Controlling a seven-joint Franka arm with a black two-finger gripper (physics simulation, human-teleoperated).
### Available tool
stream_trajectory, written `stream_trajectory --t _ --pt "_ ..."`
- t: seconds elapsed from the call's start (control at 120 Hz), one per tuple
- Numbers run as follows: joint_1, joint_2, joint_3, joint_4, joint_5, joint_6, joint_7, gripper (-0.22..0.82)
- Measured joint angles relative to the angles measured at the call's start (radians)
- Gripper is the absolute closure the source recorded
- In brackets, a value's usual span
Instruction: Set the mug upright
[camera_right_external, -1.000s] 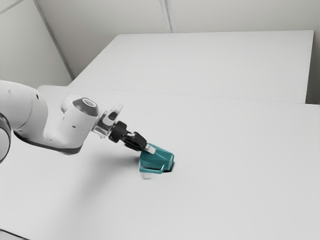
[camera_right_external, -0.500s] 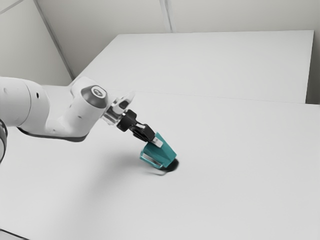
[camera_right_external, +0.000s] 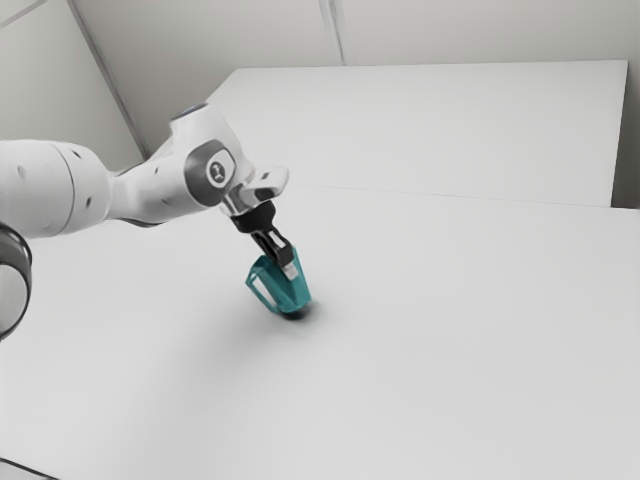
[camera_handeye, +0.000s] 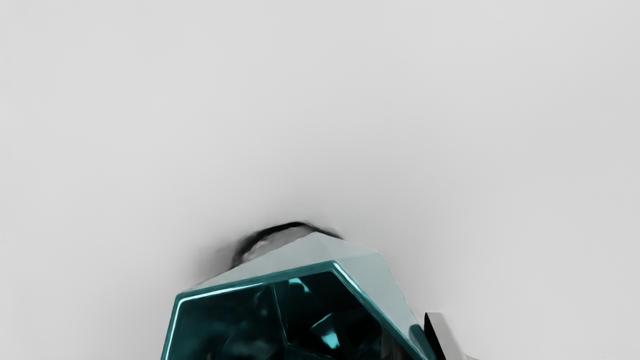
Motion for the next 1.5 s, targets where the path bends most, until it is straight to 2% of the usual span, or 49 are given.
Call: stream_trajectory --t 0.233,0.492,0.608,0.975,1.2,1.5 --pt "0.027 0.033 0.008 0.07 0.167 -0.007 -0.06 0.78" --pt "0.048 0.085 0.008 0.137 0.19 -0.005 -0.082 0.78" --pt "0.048 0.076 0.006 0.133 0.189 -0.003 -0.093 0.78" --pt "0.042 0.024 -0.025 0.052 0.204 0.011 -0.149 0.78" --pt "0.045 -0.121 -0.095 -0.123 0.31 0.057 -0.229 0.78" --pt "0.052 -0.191 -0.116 -0.247 0.408 0.173 -0.341 0.78"
